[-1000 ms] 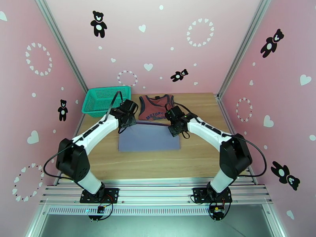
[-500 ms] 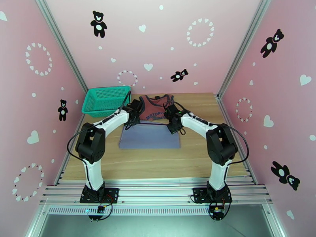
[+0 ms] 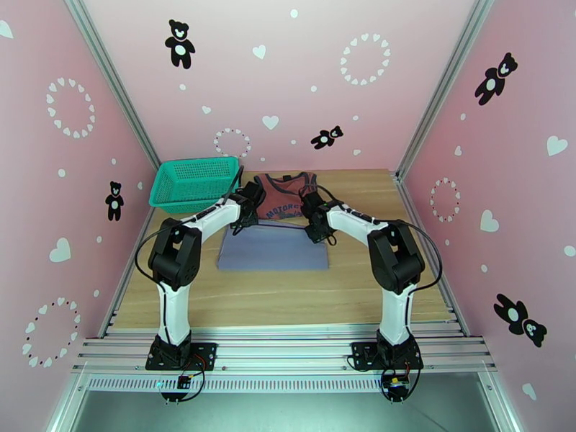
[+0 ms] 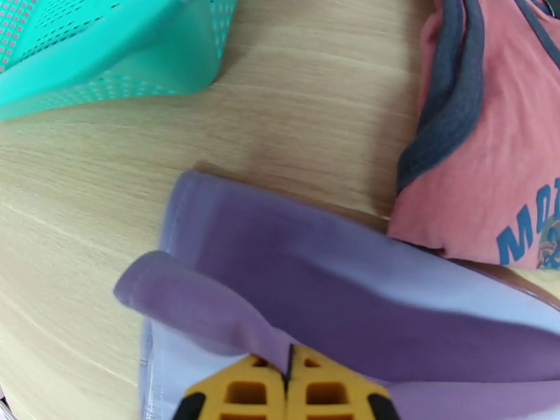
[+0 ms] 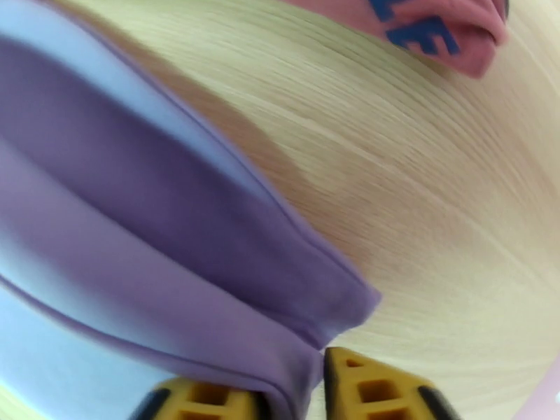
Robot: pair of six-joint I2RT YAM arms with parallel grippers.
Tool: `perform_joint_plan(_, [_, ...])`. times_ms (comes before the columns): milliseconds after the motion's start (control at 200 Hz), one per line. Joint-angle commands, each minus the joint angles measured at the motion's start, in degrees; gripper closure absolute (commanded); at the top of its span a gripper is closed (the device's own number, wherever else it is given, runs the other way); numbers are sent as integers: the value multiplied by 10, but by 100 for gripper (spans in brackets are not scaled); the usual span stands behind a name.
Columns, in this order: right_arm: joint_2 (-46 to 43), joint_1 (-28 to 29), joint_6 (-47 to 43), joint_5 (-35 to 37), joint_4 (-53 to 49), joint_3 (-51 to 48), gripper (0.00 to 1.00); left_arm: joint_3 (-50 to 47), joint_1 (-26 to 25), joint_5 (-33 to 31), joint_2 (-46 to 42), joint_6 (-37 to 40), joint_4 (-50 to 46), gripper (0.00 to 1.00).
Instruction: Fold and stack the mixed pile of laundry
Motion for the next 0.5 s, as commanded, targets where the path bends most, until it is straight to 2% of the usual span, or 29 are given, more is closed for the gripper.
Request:
perform_joint_plan(0, [2, -13, 29, 3, 2, 17, 49, 32, 5, -30, 2, 4, 2, 66])
perform_joint_plan(85, [-6, -19, 47, -4, 5, 21, 38, 49, 5, -38, 2, 4, -5, 51])
perform_joint_plan(180, [-22, -21, 64, -5, 2, 22, 29, 66, 5, -32, -1, 2, -11, 43])
perform_joint_plan(370, [-104, -25, 108, -26, -3, -16, 16, 65, -6, -4, -53, -1, -18, 41])
perform_joint_plan(495, [-180, -59, 171, -135, 33, -93, 15, 35, -24, 29, -110, 1, -40, 46])
